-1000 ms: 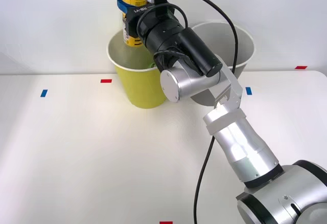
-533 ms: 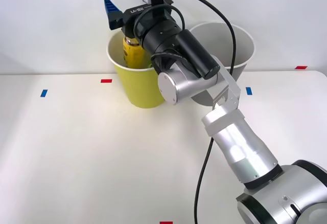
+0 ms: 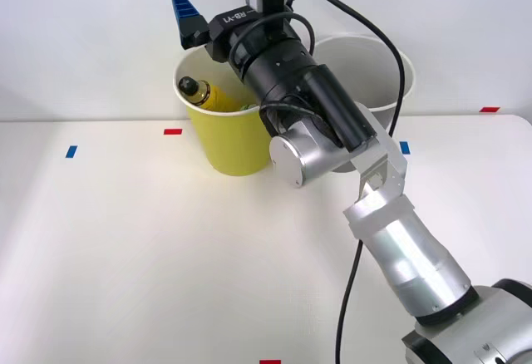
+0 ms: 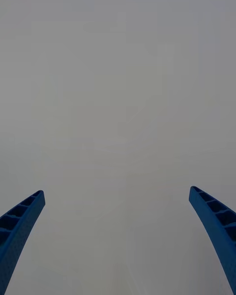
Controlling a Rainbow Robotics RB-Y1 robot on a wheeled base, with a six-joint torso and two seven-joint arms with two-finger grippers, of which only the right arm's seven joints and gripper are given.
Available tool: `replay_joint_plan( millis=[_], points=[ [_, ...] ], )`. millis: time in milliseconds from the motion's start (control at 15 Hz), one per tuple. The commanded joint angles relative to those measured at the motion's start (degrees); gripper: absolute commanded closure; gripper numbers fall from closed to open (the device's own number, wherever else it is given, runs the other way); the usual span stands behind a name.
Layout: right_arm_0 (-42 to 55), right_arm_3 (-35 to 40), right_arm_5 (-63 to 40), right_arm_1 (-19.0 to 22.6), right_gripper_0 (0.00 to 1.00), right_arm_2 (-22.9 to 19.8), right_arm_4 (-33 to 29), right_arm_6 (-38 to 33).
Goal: Put cans in the gray bin, plastic bottles in the light green bin
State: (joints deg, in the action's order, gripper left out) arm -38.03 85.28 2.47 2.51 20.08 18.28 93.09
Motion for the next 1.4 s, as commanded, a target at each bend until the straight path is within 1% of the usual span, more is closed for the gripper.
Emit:
replay_joint_plan(
  millis=[67, 267, 533, 733, 867, 1067, 1400],
  points=[
    [5.2, 7.8, 0.0, 2.1, 0.00, 1.2, 0.1, 0.0],
    [11.1, 15.1, 0.0, 3.6, 0.00, 1.4, -0.7, 0.5],
    [24.9, 27.7, 0.0, 6.7, 0.00, 1.5, -1.4, 1.5],
    [36.0, 35.0, 0.5, 8.9, 0.00, 1.5, -1.5, 1.7],
    [42.0, 38.4, 1.7, 10.1, 0.00, 1.4, -1.6, 1.9],
    [48.9, 40.2, 6.3, 11.6, 0.00, 0.5, -1.8, 2.3],
    [62.6, 40.3, 15.1, 13.7, 0.00, -1.8, -2.6, 3.0]
  ],
)
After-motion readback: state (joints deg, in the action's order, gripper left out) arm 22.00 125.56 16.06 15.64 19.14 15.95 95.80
